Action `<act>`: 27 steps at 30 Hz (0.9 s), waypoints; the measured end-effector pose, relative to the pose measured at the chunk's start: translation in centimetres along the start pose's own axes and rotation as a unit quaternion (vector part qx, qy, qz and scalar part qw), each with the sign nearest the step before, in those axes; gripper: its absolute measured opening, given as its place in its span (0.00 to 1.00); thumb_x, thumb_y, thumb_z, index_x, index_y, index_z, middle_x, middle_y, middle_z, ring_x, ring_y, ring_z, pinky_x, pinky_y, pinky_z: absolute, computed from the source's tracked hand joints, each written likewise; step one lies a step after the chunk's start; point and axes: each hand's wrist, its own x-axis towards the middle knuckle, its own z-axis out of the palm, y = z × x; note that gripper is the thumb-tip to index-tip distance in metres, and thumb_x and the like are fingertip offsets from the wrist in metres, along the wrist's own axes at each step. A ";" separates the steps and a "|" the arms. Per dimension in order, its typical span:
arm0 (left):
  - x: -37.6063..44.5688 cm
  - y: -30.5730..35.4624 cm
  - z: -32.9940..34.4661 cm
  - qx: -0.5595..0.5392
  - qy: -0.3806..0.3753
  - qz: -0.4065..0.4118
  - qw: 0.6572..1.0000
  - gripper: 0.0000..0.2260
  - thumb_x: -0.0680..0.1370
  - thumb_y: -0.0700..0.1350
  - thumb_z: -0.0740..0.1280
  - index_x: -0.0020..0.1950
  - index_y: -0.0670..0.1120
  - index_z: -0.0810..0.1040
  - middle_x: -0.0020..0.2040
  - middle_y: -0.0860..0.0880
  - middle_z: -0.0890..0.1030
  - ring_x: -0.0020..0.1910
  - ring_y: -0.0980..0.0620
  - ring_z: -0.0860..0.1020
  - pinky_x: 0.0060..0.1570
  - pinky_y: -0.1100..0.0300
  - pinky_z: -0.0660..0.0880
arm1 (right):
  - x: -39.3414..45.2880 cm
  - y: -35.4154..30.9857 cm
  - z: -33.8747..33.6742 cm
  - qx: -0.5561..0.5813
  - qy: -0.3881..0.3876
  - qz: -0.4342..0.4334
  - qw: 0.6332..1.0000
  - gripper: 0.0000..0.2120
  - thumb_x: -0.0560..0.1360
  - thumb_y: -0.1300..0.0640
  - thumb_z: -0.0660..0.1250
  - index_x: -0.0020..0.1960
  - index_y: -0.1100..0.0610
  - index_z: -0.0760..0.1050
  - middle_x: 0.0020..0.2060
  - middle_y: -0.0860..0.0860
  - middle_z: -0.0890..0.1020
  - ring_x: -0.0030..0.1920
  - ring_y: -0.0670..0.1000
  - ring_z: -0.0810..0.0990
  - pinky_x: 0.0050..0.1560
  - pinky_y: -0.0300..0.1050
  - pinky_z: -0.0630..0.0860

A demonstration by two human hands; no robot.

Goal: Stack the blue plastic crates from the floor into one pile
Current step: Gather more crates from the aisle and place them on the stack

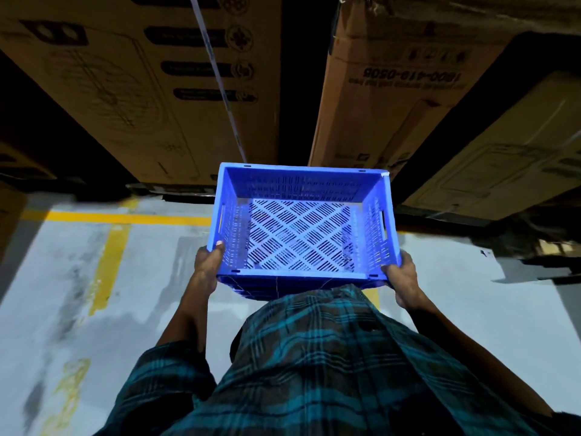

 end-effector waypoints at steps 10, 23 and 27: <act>-1.0 -1.0 -0.3 0.059 0.023 0.026 0.998 0.16 0.79 0.43 0.67 0.64 0.36 0.74 0.59 0.35 0.80 0.55 0.35 0.80 0.46 0.50 0.77 | 0.9 0.9 0.6 -0.047 0.023 0.023 0.998 0.23 0.73 0.71 0.60 0.68 0.65 0.66 0.58 0.64 0.77 0.47 0.58 0.76 0.39 0.48 0.73; 1.2 -0.2 0.8 0.210 0.023 -0.036 0.977 0.34 0.75 0.52 0.72 0.72 0.37 0.61 0.72 0.36 0.62 0.69 0.35 0.68 0.66 0.43 0.70 | -5.5 0.4 3.0 0.074 0.073 0.030 0.994 0.44 0.67 0.64 0.68 0.79 0.60 0.52 0.71 0.55 0.64 0.64 0.54 0.68 0.61 0.50 0.70; 0.0 1.2 2.9 0.318 0.022 0.000 0.948 0.41 0.74 0.55 0.70 0.77 0.39 0.52 0.77 0.38 0.52 0.72 0.32 0.60 0.66 0.40 0.64 | -9.2 1.7 3.5 0.126 0.086 0.011 0.988 0.35 0.74 0.69 0.65 0.77 0.50 0.60 0.68 0.51 0.72 0.53 0.56 0.78 0.51 0.52 0.77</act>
